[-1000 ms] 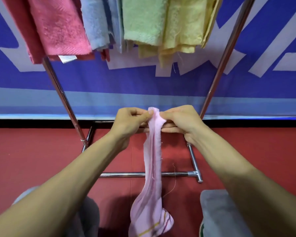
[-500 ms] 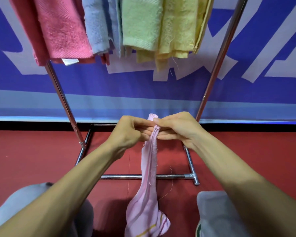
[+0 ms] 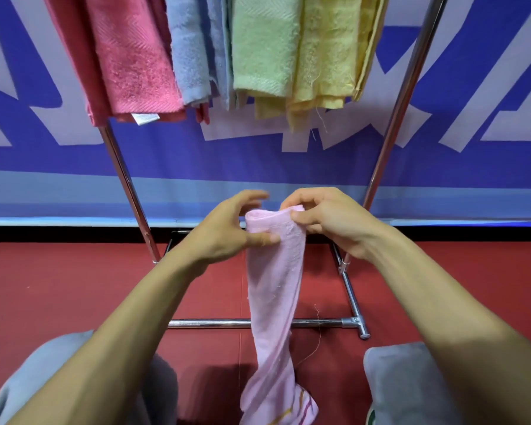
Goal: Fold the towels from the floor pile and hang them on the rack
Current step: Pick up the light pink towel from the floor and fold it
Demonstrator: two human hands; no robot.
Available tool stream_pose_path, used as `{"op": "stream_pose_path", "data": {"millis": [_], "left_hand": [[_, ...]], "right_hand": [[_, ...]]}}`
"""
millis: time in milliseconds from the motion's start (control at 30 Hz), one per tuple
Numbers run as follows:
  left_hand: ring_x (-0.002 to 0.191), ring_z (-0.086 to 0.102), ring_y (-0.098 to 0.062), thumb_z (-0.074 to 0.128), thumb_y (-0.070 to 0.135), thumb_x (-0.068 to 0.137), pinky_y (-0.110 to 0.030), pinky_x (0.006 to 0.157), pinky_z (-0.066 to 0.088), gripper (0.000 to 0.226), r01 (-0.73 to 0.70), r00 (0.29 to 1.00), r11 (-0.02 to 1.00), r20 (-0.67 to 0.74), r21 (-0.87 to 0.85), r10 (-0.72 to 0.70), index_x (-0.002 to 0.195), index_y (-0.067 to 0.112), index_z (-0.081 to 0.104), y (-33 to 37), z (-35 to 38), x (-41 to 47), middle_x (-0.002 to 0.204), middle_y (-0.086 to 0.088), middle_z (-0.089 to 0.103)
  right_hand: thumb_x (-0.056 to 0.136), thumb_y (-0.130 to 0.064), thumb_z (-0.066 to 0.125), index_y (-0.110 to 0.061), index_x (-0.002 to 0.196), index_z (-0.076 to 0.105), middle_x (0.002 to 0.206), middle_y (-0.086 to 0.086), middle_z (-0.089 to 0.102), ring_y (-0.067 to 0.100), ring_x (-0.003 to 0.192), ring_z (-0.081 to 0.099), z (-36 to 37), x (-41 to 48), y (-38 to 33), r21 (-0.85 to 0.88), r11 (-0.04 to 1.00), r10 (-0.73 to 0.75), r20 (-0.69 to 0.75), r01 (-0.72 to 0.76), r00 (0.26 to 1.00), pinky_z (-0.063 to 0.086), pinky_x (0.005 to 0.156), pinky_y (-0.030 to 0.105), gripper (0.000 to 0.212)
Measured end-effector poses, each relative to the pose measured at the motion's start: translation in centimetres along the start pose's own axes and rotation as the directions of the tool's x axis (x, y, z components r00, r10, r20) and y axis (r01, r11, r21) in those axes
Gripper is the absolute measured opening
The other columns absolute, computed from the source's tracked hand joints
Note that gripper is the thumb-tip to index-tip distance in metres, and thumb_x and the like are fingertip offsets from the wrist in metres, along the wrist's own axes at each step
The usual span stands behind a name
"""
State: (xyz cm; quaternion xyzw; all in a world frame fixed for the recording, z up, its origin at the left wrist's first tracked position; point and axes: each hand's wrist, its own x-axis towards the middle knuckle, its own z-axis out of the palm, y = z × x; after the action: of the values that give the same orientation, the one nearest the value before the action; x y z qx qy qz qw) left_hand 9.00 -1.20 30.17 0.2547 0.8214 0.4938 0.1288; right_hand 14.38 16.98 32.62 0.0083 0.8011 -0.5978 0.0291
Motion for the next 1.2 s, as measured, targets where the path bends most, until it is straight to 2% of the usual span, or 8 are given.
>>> {"op": "stream_pose_path", "data": {"millis": [100,333,500,633,833,1000,1133,1200], "left_hand": [[0.092,0.065,-0.013,0.074,0.028,0.081,-0.04,0.091,0.051,0.024,-0.019,0.999,0.998,0.043,-0.061,0.022,0.1,0.013,0.07,0.5,-0.4,-0.3,0.103,-0.005,0.073],[0.08,0.064,-0.009,0.057,0.02,0.093,-0.025,0.069,0.052,0.018,-0.164,0.983,0.925,-0.141,-0.344,0.121,0.102,0.011,0.07,2.7,1.0,-0.8,0.092,-0.001,0.071],[0.085,0.069,-0.014,0.059,0.023,0.093,-0.025,0.068,0.052,0.018,-0.199,0.959,0.843,-0.275,-0.499,0.063,0.1,0.014,0.072,3.7,0.7,-0.6,0.094,-0.005,0.075],[0.067,0.06,-0.012,0.061,0.023,0.091,-0.021,0.054,0.047,0.019,-0.163,0.922,0.76,-0.371,-0.63,-0.11,0.089,0.007,0.071,3.9,-0.4,-0.6,0.078,-0.004,0.068],[0.075,0.056,-0.018,0.064,0.017,0.089,-0.025,0.059,0.048,0.011,-0.12,0.856,0.643,-0.406,-0.756,-0.318,0.083,0.008,0.067,3.2,-2.1,-1.0,0.087,-0.009,0.063],[0.074,0.056,-0.016,0.066,0.013,0.087,-0.023,0.06,0.052,0.01,-0.125,0.807,0.47,-0.366,-0.874,-0.465,0.091,0.004,0.062,2.7,-2.7,-1.1,0.092,-0.012,0.06],[0.06,0.068,-0.006,0.063,0.012,0.091,-0.017,0.055,0.054,0.014,-0.171,0.819,0.294,-0.302,-0.94,-0.489,0.101,0.003,0.063,2.5,-2.6,-1.3,0.079,-0.005,0.071],[0.073,0.07,-0.007,0.06,0.016,0.092,-0.018,0.065,0.056,0.013,-0.141,0.855,0.335,-0.285,-0.931,-0.433,0.101,0.006,0.064,2.5,-2.4,-1.3,0.089,-0.003,0.072]], "right_hand": [[0.088,0.007,0.054,-0.007,0.089,0.068,0.077,0.003,0.064,0.01,0.072,0.057,-0.8,-0.4,-0.2,0.047,0.993,-0.105,-0.055,0.107,0.993,0.049,0.066,0.019,0.02],[0.087,-0.002,0.063,-0.007,0.104,0.067,0.094,0.01,0.07,0.016,0.085,0.064,-1.5,-0.9,-0.2,0.293,0.935,-0.119,-0.268,0.199,0.956,0.053,0.081,0.028,0.019],[0.092,-0.037,0.057,-0.005,0.102,0.072,0.097,0.005,0.074,0.017,0.091,0.067,-0.7,-1.0,0.5,0.28,0.96,-0.006,-0.091,0.031,0.996,0.048,0.093,0.035,0.037],[0.084,-0.051,0.057,0.005,0.098,0.067,0.082,0.0,0.069,0.011,0.078,0.059,0.5,-0.8,1.0,0.123,0.991,0.033,0.077,-0.043,0.996,0.044,0.081,0.028,0.058],[0.083,-0.014,0.071,-0.003,0.108,0.066,0.096,0.003,0.072,0.01,0.086,0.066,1.9,-0.4,1.7,-0.045,0.998,0.058,0.146,-0.052,0.988,0.053,0.076,0.021,0.028],[0.086,-0.004,0.066,0.005,0.091,0.063,0.057,-0.013,0.063,-0.007,0.05,0.051,2.5,0.2,2.4,-0.272,0.962,0.024,0.025,-0.017,0.999,0.04,0.055,0.011,0.011],[0.09,-0.001,0.055,-0.004,0.094,0.067,0.074,-0.007,0.068,-0.001,0.066,0.058,2.5,0.0,1.8,-0.238,0.969,-0.081,-0.035,0.07,0.996,0.045,0.069,0.021,0.013],[0.093,0.0,0.049,-0.008,0.098,0.066,0.086,0.001,0.07,0.008,0.079,0.06,2.4,-0.3,1.2,-0.198,0.97,-0.155,-0.061,0.14,0.986,0.047,0.076,0.026,0.019]]}}
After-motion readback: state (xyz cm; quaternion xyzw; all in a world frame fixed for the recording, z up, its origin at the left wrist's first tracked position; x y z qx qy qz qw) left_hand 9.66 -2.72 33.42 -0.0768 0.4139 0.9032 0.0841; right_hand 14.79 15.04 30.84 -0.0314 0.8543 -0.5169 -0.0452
